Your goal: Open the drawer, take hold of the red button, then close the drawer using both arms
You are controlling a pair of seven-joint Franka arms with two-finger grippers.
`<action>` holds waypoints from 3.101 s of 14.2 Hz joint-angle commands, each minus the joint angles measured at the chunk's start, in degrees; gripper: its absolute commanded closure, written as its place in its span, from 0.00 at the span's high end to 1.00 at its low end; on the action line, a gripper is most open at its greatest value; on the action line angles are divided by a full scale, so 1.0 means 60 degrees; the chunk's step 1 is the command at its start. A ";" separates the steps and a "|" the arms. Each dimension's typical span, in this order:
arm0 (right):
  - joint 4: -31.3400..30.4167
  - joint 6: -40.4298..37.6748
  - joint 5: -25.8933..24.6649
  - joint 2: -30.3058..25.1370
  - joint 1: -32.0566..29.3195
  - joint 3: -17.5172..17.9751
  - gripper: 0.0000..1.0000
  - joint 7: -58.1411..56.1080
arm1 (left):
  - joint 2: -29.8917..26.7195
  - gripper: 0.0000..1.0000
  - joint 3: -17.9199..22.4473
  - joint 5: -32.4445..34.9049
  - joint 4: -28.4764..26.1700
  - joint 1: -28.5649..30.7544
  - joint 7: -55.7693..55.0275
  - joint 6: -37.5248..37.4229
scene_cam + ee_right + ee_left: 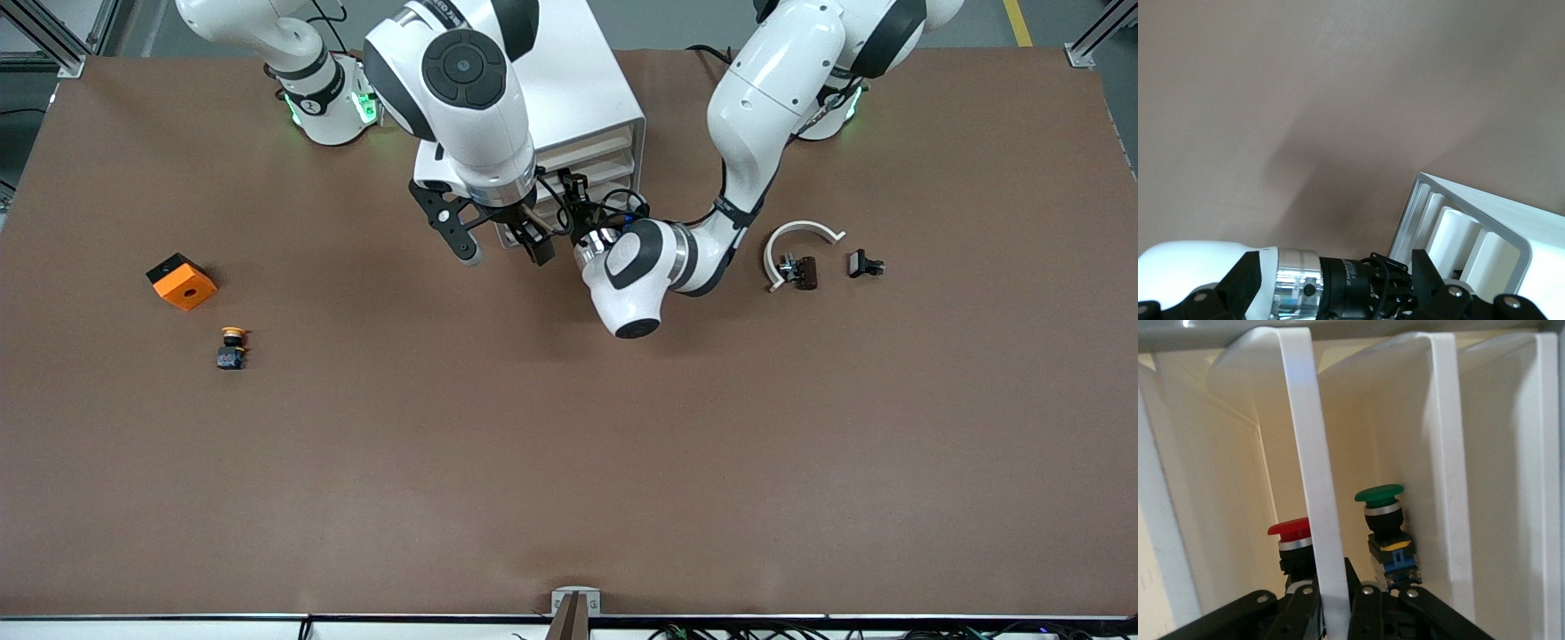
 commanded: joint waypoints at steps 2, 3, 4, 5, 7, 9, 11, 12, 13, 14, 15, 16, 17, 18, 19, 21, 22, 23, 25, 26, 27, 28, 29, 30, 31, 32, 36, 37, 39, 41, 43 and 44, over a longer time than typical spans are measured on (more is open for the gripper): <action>0.0243 0.0042 -0.0009 0.0240 0.0262 -0.0068 1.00 0.0206 | -0.0050 0.00 0.0242 -0.0089 0.0042 0.0266 0.0302 0.0188; 0.0229 0.0085 -0.0038 0.0285 0.0277 -0.0082 1.00 0.0308 | -0.0036 0.00 0.0243 -0.0104 0.0086 0.0398 0.0317 0.0188; 0.0185 0.0245 -0.0024 0.0314 0.0291 -0.0068 1.00 0.0396 | 0.0008 0.00 0.0243 -0.0104 0.0101 0.0515 0.0361 0.0203; 0.0127 0.0348 -0.0024 0.0343 0.0335 -0.0082 1.00 0.0498 | 0.0052 0.00 0.0243 -0.0104 0.0203 0.0618 0.0390 0.0217; 0.0053 0.0553 -0.0024 0.0504 0.0466 -0.0082 1.00 0.1140 | 0.0184 0.00 0.0243 -0.0104 0.0467 0.0895 0.0376 0.0261; 0.0038 0.0598 -0.0038 0.0651 0.0598 -0.0082 1.00 0.1451 | 0.0243 0.00 0.0243 -0.0119 0.0628 0.1276 0.0390 0.0276; -0.0224 0.0657 -0.0038 0.0680 0.0658 -0.0082 1.00 0.1466 | 0.0272 0.00 0.0243 -0.0119 0.0746 0.1423 0.0405 0.0276; -0.0414 0.0759 -0.0038 0.0680 0.0658 -0.0082 1.00 0.1452 | 0.0272 0.00 0.0243 -0.0133 0.0775 0.1569 0.0420 0.0305; -0.0604 0.0876 -0.0053 0.0680 0.0672 -0.0082 1.00 0.1466 | 0.0272 0.00 0.0243 -0.0133 0.0833 0.1658 0.0434 0.0334; -0.0737 0.0993 -0.0068 0.0680 0.0745 -0.0082 1.00 0.1452 | 0.0258 0.11 0.0243 -0.0133 0.0848 0.1673 0.0449 0.0335; -0.0840 0.1124 -0.0126 0.0680 0.0861 -0.0082 1.00 0.1452 | 0.0243 0.35 0.0243 -0.0133 0.0878 0.1673 0.0507 0.0335; -0.0928 0.1314 -0.0184 0.0680 0.1008 -0.0082 1.00 0.1466 | 0.0243 0.89 0.0243 -0.0133 0.0936 0.1673 0.0595 0.0335; -0.1030 0.1505 -0.0199 0.0680 0.1082 -0.0082 1.00 0.1466 | 0.0243 1.00 0.0243 -0.0119 0.1053 0.1688 0.0581 0.0335; -0.1060 0.1623 -0.0185 0.0695 0.1082 -0.0082 1.00 0.1640 | 0.0243 1.00 0.0243 -0.0061 0.1184 0.1790 0.0566 0.0320; -0.1075 0.1653 -0.0185 0.0710 0.1126 -0.0082 1.00 0.1802 | 0.0243 1.00 0.0243 -0.0060 0.1258 0.1979 0.0566 0.0320; -0.1075 0.1668 -0.0214 0.0827 0.1258 -0.0082 1.00 0.1803 | 0.0170 1.00 0.0243 -0.0002 0.1550 0.2258 0.0566 0.0232; -0.1090 0.1653 -0.0287 0.0841 0.1287 -0.0082 1.00 0.1803 | 0.0126 1.00 0.0243 0.0100 0.1697 0.2433 0.0566 0.0131; -0.1162 0.1668 -0.0316 0.0842 0.1331 -0.0082 1.00 0.1803 | 0.0126 1.00 0.0243 0.0275 0.1945 0.2624 0.0566 0.0028; -0.1192 0.1682 -0.0317 0.0856 0.1346 -0.0082 1.00 0.1803 | 0.0111 1.00 0.0214 0.0336 0.2225 0.2946 0.0581 -0.0105; -0.1163 0.1682 -0.0331 0.0871 0.1332 -0.0082 1.00 0.1803 | 0.0111 1.00 0.0199 0.0336 0.2226 0.2948 0.0581 -0.0105; -0.1163 0.1682 -0.0317 0.0856 0.1302 -0.0082 1.00 0.1803 | 0.0140 1.00 0.0199 0.0336 0.2226 0.2861 0.0581 -0.0105; -0.1163 0.1682 -0.0317 0.0856 0.1317 -0.0082 1.00 0.1803 | 0.0155 1.00 0.0213 0.0350 0.2226 0.2816 0.0581 -0.0105; -0.1163 0.1668 -0.0317 0.0871 0.1317 -0.0082 1.00 0.1803 | 0.0155 1.00 0.0213 0.0350 0.2211 0.2816 0.0581 -0.0105; -0.1163 0.1682 -0.0331 0.0856 0.1317 -0.0082 1.00 0.1803 | 0.0155 1.00 0.0213 0.0365 0.2211 0.2816 0.0581 -0.0105; -0.1119 0.1697 -0.0331 0.0871 0.1273 -0.0082 1.00 0.1803 | 0.0140 1.00 0.0199 0.0365 0.2211 0.2816 0.0581 -0.0105; -0.1076 0.1755 -0.0317 0.0871 0.1215 -0.0097 1.00 0.1818 | 0.0126 1.00 0.0228 0.0365 0.2225 0.2816 0.0581 -0.0105; -0.1031 0.2676 -0.0346 0.0885 0.0952 -0.0185 1.00 0.1891 | -0.0035 1.00 0.0199 0.1182 0.2342 0.2933 0.0697 -0.0119; -0.0944 0.2867 -0.0346 0.0973 0.0864 -0.0185 1.00 0.1891 | -0.0064 1.00 0.0213 0.1403 0.2531 0.2962 0.0799 -0.0119; -0.0652 0.2884 -0.0375 0.1352 0.0848 -0.0185 1.00 0.1876 | -0.0123 1.00 0.0213 0.1595 0.2796 0.3079 0.0873 -0.0119; -0.0446 0.2898 -0.0492 0.1748 0.0877 -0.0185 1.00 0.1876 | -0.0371 1.00 0.0213 0.1711 0.2812 0.3429 0.1296 -0.0134; -0.0095 0.2898 -0.0493 0.2085 0.0877 -0.0185 1.00 0.1876 | -0.0650 1.00 0.0184 0.2135 0.2812 0.3767 0.1867 -0.0221; -0.0036 0.2898 -0.0493 0.2188 0.0892 -0.0185 1.00 0.1876 | -0.0810 1.00 0.0199 0.2442 0.2812 0.3841 0.2305 -0.0251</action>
